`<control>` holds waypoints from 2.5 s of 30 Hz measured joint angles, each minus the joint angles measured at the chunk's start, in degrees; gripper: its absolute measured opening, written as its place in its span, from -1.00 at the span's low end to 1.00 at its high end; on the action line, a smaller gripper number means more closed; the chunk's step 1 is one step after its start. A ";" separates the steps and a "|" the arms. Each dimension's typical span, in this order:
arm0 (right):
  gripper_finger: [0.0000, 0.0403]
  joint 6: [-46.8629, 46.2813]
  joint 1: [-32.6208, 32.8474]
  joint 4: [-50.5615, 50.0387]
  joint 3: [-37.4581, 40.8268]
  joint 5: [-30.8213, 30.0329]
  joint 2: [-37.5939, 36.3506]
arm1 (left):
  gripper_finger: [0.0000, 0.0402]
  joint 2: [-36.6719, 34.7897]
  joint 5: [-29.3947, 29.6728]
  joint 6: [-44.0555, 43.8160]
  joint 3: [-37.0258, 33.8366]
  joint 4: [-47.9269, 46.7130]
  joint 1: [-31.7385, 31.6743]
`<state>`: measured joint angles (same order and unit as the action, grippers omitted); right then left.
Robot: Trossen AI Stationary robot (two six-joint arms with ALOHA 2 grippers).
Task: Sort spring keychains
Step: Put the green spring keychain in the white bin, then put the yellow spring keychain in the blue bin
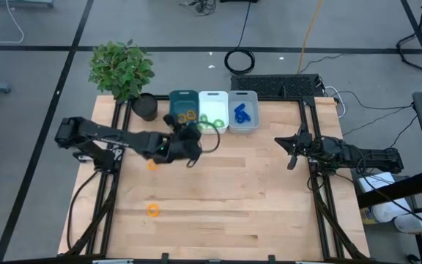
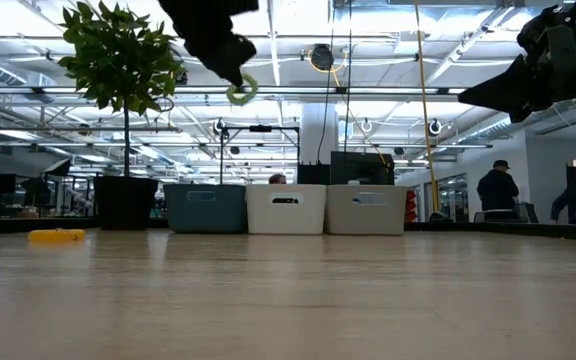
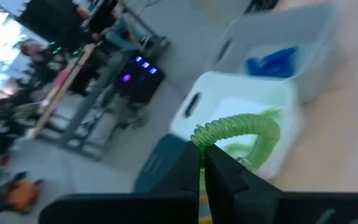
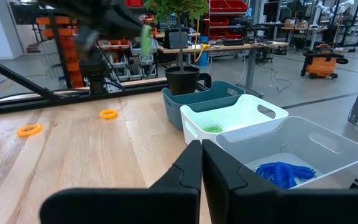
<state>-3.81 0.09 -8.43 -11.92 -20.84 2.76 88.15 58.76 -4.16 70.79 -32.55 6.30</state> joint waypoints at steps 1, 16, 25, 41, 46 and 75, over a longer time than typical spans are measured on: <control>-1.00 0.01 0.00 0.00 0.00 -0.02 -0.02 | -0.97 0.13 0.07 1.42 -0.04 0.27 -1.34; -1.00 0.02 0.00 0.04 -0.01 0.02 0.04 | -0.97 12.83 -14.43 23.67 8.23 8.15 -19.47; -1.00 0.01 0.01 0.28 -0.02 0.02 0.75 | -0.97 24.31 -26.46 30.24 21.55 2.54 -26.12; -1.00 0.01 -0.01 0.28 -0.02 0.03 0.85 | -0.97 30.39 -44.65 27.20 23.57 -3.34 -30.77; -1.00 0.01 0.01 0.28 -0.02 0.00 0.85 | -0.97 31.59 -46.78 26.87 23.51 -4.22 -30.68; -1.00 0.02 0.00 0.26 -0.02 0.00 0.85 | 0.73 30.57 -42.48 20.20 23.46 -2.79 -28.76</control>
<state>-3.80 0.08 -8.16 -11.94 -20.85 3.62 118.72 16.28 16.04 94.26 -35.34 -22.46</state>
